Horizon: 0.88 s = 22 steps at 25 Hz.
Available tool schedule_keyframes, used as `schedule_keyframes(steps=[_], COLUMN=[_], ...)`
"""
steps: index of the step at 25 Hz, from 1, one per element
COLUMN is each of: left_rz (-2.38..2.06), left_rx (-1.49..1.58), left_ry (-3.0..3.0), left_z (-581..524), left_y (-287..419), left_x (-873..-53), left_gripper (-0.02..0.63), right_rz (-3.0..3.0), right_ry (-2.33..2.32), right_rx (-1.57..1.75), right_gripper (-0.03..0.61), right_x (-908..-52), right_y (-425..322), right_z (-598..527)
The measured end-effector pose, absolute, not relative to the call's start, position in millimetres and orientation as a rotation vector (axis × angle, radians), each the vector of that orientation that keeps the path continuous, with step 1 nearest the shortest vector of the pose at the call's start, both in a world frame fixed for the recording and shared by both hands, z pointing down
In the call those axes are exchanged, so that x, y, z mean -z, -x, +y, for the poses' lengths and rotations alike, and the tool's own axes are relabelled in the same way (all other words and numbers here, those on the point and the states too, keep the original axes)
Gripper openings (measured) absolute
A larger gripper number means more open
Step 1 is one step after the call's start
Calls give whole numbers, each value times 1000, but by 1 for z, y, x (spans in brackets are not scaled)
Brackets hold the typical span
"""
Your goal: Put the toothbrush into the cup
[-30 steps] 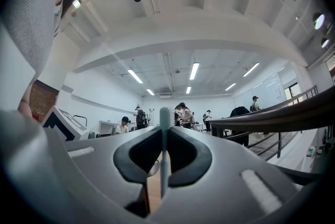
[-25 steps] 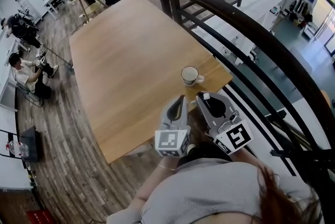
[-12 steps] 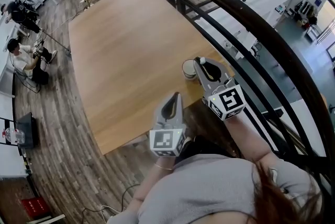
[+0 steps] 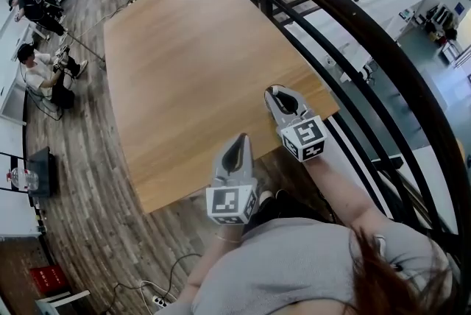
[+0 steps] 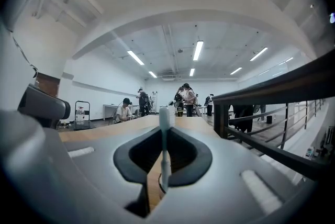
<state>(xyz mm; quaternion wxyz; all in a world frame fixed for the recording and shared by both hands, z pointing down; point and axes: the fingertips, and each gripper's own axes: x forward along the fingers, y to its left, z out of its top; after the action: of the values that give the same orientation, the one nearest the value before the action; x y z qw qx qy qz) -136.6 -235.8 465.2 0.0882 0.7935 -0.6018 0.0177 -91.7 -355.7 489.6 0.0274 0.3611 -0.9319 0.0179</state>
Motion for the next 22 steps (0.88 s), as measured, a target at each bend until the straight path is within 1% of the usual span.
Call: schedule_keyframes(steps=[16,22], left_rz=[-1801,-1788], left_rx=[-38,-34], left_ry=[-2384,-2406], left_z=[-242,-243], left_y=[136,132], left_x=[-453,-450], left_gripper=[3,3], right_rz=[-2888,-2871], right_ry=[-1080,-1109], right_rx=[-180,-236], right_gripper=[31,25], right_x=[-512,-513], right_y=[101,89], right_z=[-350,-356])
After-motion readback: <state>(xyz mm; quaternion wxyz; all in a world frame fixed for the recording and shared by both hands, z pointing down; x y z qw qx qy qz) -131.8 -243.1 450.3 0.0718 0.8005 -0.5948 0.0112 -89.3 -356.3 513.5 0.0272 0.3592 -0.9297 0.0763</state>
